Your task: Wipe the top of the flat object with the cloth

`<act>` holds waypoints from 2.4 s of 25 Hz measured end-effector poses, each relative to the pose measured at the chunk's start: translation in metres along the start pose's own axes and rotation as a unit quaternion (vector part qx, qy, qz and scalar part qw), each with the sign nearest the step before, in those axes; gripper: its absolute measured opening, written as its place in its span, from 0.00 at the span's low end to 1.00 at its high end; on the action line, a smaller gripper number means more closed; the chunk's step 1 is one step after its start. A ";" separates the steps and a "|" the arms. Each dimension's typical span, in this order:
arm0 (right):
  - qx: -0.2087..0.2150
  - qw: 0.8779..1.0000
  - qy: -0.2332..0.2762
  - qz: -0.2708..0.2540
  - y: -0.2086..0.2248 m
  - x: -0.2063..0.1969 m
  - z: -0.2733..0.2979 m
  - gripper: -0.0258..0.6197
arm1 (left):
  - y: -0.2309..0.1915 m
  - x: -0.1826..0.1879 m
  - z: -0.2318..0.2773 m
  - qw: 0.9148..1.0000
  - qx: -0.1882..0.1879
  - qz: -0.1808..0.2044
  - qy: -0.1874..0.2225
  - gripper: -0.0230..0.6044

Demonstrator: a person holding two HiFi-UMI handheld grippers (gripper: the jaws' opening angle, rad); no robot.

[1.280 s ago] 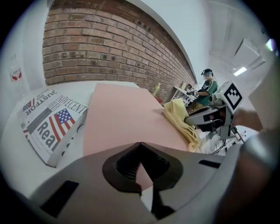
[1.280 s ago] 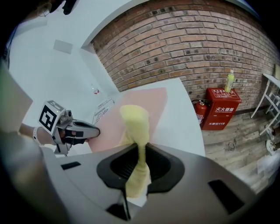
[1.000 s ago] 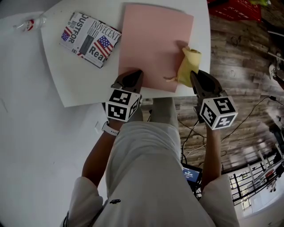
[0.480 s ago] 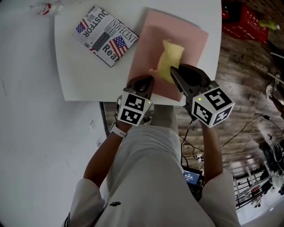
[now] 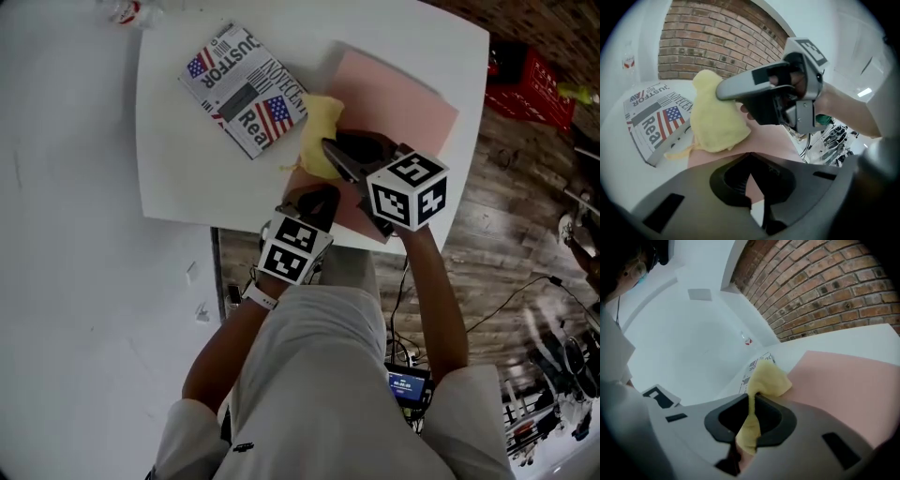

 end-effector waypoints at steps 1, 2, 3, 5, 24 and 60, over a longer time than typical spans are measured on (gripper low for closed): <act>-0.007 1.000 -0.007 -0.002 0.004 -0.002 0.007 0.12 | 0.000 0.000 0.000 1.000 0.004 0.004 0.001 0.07; -0.018 1.000 -0.016 -0.008 0.009 -0.005 0.011 0.12 | 0.000 0.000 0.000 1.000 0.007 0.007 0.001 0.07; -0.030 0.999 -0.026 -0.015 0.012 -0.007 0.013 0.12 | 0.000 0.000 0.000 1.000 0.008 0.008 0.000 0.07; -0.053 0.997 -0.042 -0.030 0.019 -0.011 0.011 0.12 | 0.000 0.000 0.000 1.000 0.007 0.008 -0.001 0.07; -0.188 0.974 -0.100 -0.074 0.094 -0.055 -0.096 0.12 | -0.003 -0.002 0.000 1.000 -0.001 -0.003 -0.007 0.07; -0.270 0.950 -0.074 -0.139 0.144 0.025 -0.081 0.12 | 0.001 0.000 0.002 1.000 -0.011 0.006 -0.020 0.07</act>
Point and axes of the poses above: the fingertips, and each gripper's own axes: z forward along the fingers, y to its right, x out of its top, the point moved 1 cm from there along -z, backward along the fingers, and after that the axes turned 5 degrees about -x, right-handed, at the moved point
